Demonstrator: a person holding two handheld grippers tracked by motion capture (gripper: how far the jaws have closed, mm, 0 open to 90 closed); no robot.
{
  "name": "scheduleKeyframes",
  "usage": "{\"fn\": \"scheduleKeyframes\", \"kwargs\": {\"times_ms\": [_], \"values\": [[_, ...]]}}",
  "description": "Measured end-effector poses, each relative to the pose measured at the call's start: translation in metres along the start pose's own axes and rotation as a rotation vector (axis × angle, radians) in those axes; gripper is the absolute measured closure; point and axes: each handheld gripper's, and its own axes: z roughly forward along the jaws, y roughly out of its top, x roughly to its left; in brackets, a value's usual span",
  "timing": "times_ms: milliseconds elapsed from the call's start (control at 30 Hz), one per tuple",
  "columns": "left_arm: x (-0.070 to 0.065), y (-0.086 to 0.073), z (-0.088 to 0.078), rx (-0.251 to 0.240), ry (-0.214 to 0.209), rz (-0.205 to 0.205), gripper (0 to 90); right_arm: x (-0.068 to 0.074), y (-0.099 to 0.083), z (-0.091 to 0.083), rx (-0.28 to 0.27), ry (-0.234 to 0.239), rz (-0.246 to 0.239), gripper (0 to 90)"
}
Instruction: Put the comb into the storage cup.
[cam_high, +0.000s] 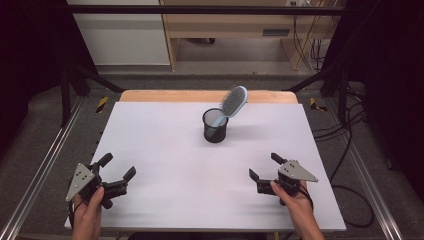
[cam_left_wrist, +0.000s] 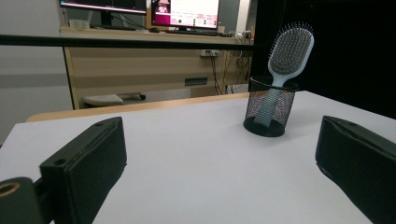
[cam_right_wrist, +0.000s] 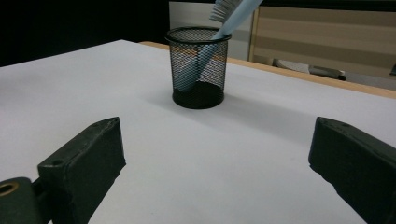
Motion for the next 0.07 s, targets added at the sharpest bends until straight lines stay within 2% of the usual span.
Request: {"fn": "scheduleKeyframes", "kwargs": {"times_ms": [67], "values": [[-0.0009,0.0002,0.0006,0.003,-0.004,0.005,1.9,-0.0033,-0.0009,-0.0008,-0.004,-0.011,0.005,3.5]]}}
